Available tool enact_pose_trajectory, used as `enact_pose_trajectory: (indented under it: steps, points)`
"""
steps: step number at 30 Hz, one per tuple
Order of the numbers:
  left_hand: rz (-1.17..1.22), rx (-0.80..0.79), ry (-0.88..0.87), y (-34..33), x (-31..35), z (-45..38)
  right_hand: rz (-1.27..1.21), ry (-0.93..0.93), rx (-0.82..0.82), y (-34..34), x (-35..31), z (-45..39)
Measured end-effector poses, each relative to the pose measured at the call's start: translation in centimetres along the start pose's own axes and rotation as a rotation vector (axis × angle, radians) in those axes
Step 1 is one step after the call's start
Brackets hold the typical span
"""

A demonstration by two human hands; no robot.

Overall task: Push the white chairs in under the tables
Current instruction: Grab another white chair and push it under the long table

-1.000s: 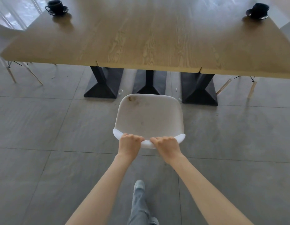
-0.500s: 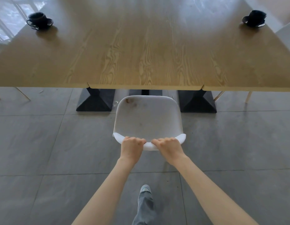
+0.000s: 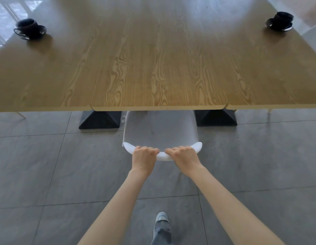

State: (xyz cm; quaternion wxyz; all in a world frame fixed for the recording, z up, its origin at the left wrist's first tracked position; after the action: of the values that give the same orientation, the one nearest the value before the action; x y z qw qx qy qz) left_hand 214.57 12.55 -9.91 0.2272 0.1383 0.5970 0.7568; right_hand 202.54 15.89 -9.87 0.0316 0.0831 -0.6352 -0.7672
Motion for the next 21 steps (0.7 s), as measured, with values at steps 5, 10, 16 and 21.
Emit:
enact_pose_trajectory:
  steps: [5,10,16,21]
  points:
    - [0.007,0.018,0.02,0.1,-0.5,-0.8,-0.003,0.022,-0.035,0.3,0.2,-0.6]
    - [0.13,-0.004,-0.009,-0.1,-0.3,-0.7,-0.022,-0.03,-0.061,0.1,0.2,-0.2]
    - [0.346,0.107,0.06,0.5,-0.4,2.5,-0.243,-0.13,-0.024,0.7,-0.1,1.0]
    - [0.6,0.244,0.215,1.5,0.1,7.5,-0.417,-0.118,0.008,2.5,-1.5,3.9]
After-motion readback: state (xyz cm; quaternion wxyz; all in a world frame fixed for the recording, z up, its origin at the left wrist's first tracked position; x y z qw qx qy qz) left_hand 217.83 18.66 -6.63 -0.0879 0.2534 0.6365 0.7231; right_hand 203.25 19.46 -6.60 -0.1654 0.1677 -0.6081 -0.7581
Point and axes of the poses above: each hand's wrist, its own z-axis away from the middle knuckle, its own y-axis out of the back of the hand, x = y × z, the point moved 4 cm from there along -z, towards the middle knuckle, and after that the axes turned 2 degrees about -x, right-handed, at the moved point
